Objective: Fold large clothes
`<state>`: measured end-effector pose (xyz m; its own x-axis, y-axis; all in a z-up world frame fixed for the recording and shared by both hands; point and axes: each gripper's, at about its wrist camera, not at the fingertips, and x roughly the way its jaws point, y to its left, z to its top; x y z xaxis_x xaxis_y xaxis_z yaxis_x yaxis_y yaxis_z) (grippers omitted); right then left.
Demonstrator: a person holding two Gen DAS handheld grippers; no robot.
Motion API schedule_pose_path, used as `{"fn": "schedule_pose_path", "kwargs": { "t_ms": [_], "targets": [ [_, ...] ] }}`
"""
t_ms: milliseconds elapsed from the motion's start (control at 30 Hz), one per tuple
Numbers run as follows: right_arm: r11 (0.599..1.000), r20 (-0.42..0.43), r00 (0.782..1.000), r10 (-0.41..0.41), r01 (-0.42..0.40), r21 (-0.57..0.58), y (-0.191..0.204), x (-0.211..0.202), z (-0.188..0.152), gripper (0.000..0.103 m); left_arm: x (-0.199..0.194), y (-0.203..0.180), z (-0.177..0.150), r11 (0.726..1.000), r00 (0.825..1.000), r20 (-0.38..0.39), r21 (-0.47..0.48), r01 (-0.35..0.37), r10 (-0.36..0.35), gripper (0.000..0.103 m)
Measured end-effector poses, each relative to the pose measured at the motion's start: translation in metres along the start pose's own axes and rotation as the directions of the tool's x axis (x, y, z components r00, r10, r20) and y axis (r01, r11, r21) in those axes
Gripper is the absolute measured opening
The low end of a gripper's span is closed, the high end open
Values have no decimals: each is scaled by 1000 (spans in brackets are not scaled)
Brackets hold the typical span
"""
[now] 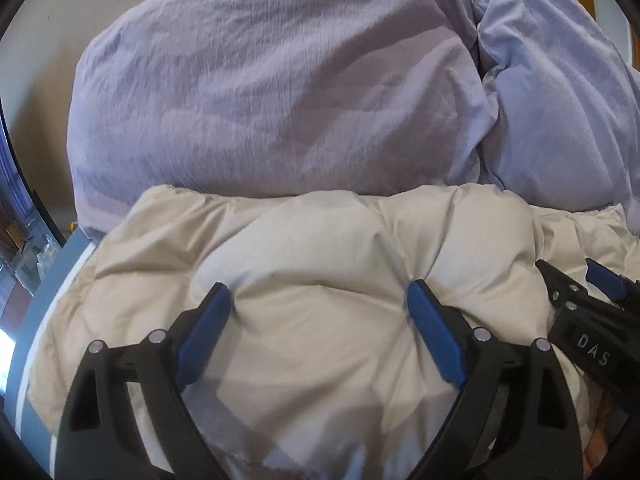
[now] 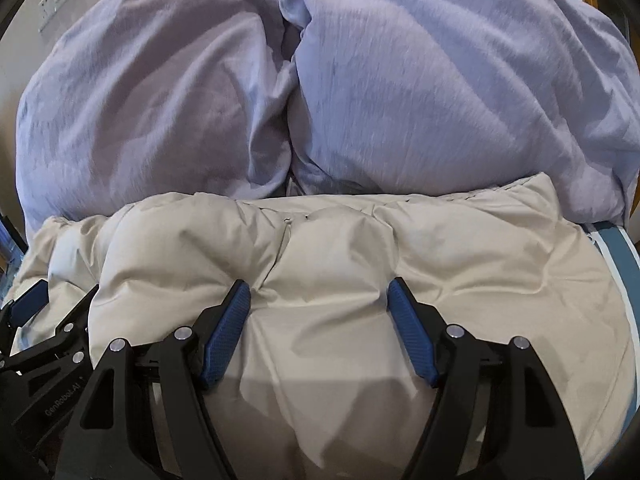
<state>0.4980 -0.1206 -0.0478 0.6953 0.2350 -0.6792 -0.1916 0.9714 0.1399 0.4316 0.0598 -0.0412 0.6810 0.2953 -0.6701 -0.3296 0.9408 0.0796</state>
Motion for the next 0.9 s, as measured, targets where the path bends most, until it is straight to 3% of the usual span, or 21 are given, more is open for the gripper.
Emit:
{"fn": "schedule_pose_path", "kwargs": {
  "t_ms": [400, 900],
  "targets": [
    [998, -9, 998, -58, 58, -22, 8, 20, -2, 77, 17, -5, -8, 1000, 1000, 2, -18, 0, 0, 94],
    [998, -13, 998, -54, 54, -10, 8, 26, 1, 79, 29, -6, -12, 999, 1000, -7, -32, 29, -29, 95]
  ]
}}
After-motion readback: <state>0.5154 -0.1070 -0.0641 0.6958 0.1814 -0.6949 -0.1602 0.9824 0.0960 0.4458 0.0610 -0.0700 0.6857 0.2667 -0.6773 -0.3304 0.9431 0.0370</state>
